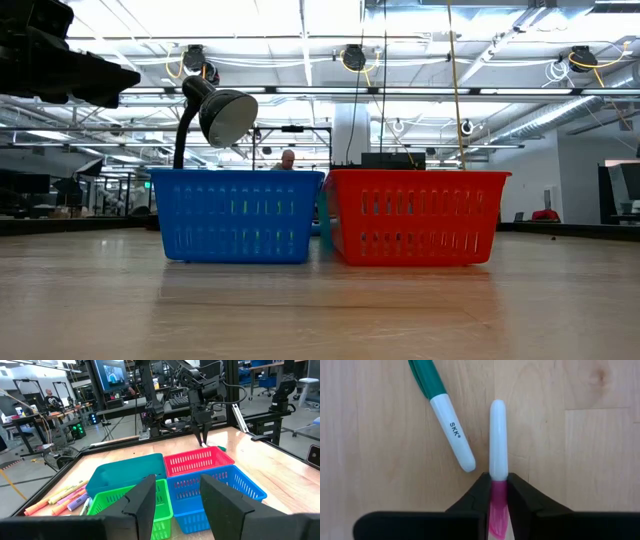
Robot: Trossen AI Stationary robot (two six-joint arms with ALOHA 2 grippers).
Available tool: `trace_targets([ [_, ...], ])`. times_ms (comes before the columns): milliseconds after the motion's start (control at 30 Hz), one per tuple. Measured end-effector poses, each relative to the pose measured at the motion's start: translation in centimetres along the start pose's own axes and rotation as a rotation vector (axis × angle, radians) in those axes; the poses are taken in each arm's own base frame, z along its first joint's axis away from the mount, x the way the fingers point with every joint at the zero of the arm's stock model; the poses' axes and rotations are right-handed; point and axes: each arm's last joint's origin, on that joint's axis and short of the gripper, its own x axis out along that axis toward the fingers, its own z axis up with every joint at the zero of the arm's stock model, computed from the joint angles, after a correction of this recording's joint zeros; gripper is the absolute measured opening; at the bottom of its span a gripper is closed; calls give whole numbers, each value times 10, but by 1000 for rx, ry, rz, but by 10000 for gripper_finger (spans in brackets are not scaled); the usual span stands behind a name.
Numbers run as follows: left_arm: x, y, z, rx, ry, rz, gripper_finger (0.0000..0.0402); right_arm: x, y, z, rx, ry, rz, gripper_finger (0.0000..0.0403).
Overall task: Pick & Place Markers
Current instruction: Put the pink highlighter pen into the blue bin
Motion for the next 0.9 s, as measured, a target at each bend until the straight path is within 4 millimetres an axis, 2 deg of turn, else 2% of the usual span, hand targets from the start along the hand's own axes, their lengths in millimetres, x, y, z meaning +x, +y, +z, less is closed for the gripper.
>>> trace_targets([
  [433, 0, 0, 0, 0, 0, 0, 159, 0, 0, 1, 0, -17, -2, 29],
  [633, 0, 0, 0, 0, 0, 0, 159, -1, 7, 12, -42, -164, 32, 32],
  [900, 0, 0, 0, 0, -1, 0, 159, -2, 1, 29, -83, -257, 43, 28],
])
